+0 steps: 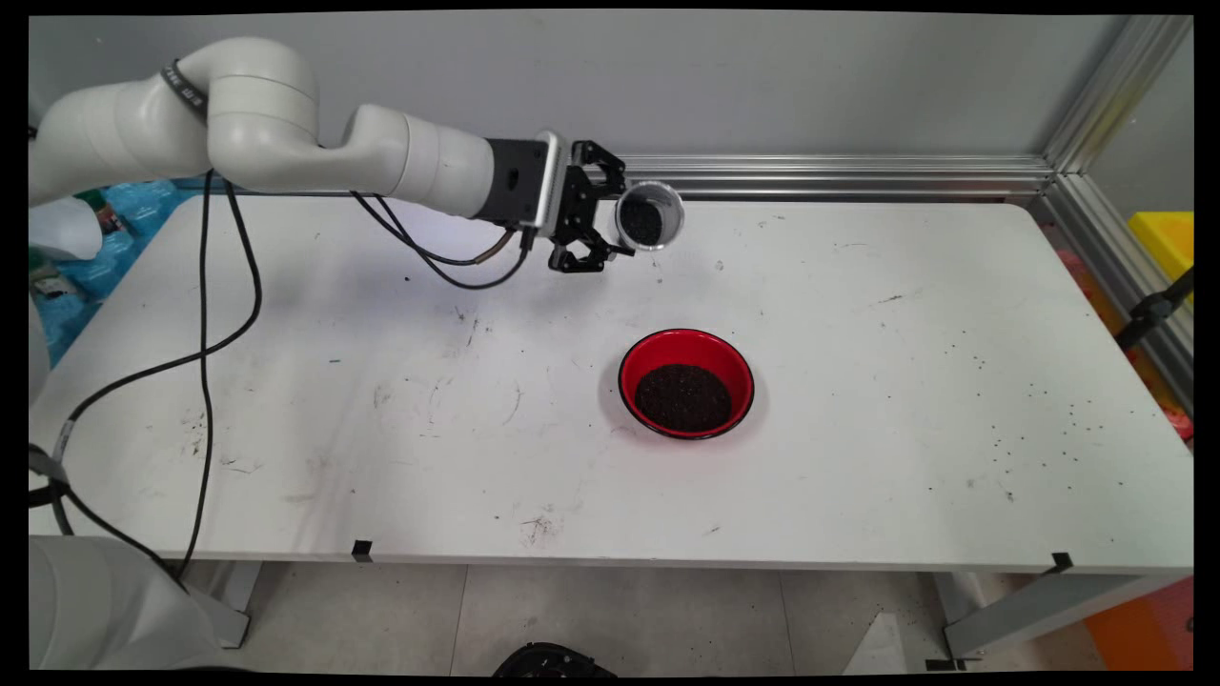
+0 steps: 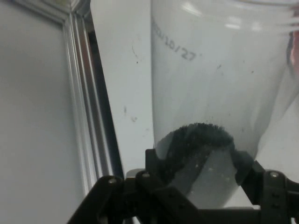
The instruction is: Pour the black seasoning powder in the red bowl
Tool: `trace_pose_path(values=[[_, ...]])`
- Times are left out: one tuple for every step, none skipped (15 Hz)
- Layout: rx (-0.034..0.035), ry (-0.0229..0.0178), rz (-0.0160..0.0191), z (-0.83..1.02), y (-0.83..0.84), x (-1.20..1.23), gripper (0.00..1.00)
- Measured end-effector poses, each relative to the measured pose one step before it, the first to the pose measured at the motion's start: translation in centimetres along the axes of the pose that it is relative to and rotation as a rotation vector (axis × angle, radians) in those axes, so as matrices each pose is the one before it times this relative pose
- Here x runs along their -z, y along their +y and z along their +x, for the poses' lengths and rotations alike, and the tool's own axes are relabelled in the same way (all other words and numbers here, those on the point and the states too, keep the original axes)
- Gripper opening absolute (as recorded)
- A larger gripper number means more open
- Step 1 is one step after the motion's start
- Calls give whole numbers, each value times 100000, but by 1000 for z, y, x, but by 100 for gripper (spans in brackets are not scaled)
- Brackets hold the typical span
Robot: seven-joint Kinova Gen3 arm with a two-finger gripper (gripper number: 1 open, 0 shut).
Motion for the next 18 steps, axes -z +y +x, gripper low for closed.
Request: trace_pose_path(values=[[-4334, -92, 493, 112, 25, -178, 0], [-4927, -183, 445, 141, 57, -195, 0], [-4139, -417, -61, 157, 153, -167, 0], [-3012, -697, -249, 138, 182, -117, 0], [-2873, -1273, -415, 210, 256, -109, 0], [-2642, -1519, -283, 217, 217, -97, 0], [-3704, -2196, 58, 353, 157, -132, 0], [-2291, -1318, 319, 241, 23, -56, 0], [-2800, -1411, 465, 311, -23, -86, 0], [-1887, -854, 380, 187, -35, -61, 0], [-2811, -1262, 561, 269, -44, -68, 0], [-2039, -1002, 489, 169, -23, -42, 0], [-2959, -1521, 766, 229, -33, -55, 0], [-3125, -1417, 808, 261, -13, -59, 0], [-3869, -1631, 1038, 368, -14, -97, 0], [-2678, -1114, 758, 272, 8, -67, 0], [-1679, -678, 437, 186, 29, -31, 0], [-2357, -925, 587, 270, 42, -61, 0]])
